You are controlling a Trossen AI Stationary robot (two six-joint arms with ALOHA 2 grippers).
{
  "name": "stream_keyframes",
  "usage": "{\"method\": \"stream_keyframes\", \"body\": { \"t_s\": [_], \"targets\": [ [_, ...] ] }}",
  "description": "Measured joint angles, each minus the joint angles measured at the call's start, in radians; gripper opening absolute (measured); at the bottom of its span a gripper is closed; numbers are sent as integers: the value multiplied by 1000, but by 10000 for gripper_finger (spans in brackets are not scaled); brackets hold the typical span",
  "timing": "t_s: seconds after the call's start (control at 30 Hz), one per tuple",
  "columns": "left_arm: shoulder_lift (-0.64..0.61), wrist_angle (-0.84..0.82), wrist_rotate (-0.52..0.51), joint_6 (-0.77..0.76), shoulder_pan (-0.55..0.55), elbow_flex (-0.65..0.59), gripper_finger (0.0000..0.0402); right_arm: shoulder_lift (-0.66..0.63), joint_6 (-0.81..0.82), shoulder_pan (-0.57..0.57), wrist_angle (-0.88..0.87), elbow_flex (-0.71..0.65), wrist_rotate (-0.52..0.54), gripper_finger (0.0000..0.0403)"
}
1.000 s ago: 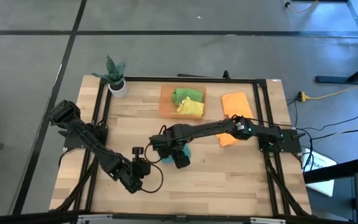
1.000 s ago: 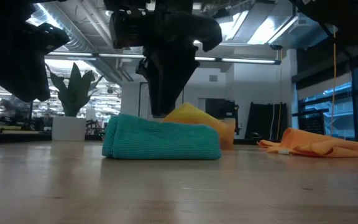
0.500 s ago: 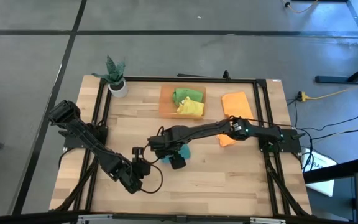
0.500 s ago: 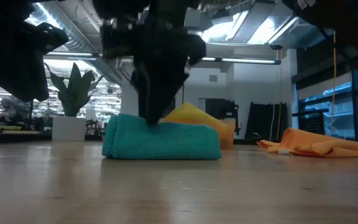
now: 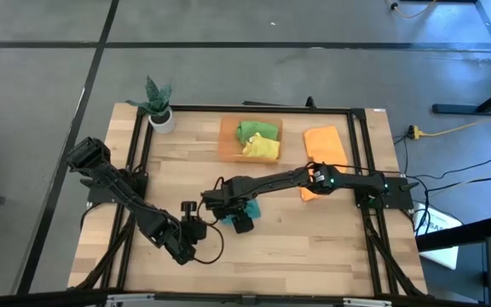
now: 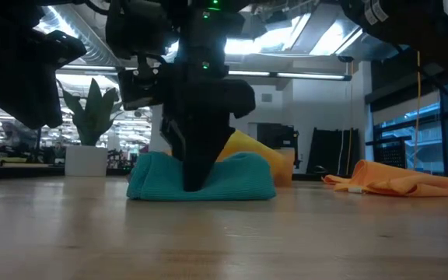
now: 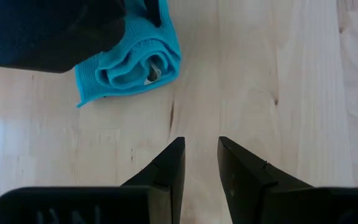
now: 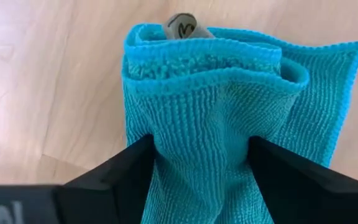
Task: Roll microfiber towels into tight, uniform cylinder then place into a basket
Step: Put the rolled blue microfiber cloth into the orange bin
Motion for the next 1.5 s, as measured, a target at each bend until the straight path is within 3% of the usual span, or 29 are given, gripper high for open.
{"method": "stream_keyframes", "body": {
  "t_s": [0.17, 0.43, 0.57, 0.8, 0.93, 1.1, 1.33, 1.5],
  "targets": [
    [0, 2, -3, 0, 0, 0, 86, 2, 3, -5, 6, -1, 1, 206],
    [0, 5, -5, 1, -8, 0, 86, 2, 5, -24, 15, -2, 3, 24],
    [0, 5, -5, 0, -25, 0, 86, 0, 17, -31, -2, 5, 6, 26],
    [0, 0, -5, -1, -53, 0, 86, -31, 28, -42, -65, 9, 161, 21],
    [0, -2, -4, -3, -56, 0, 86, -102, 31, -57, -91, 13, 236, 21],
    [0, -3, -4, -20, -56, 0, 86, -157, 32, -79, -116, 13, 256, 21],
    [0, -8, -4, -21, -56, 0, 86, -277, 52, -128, -174, 16, 457, 21],
    [0, -9, -4, -20, -55, 0, 86, -383, 55, -182, -182, 18, 508, 21]
  ]
}}
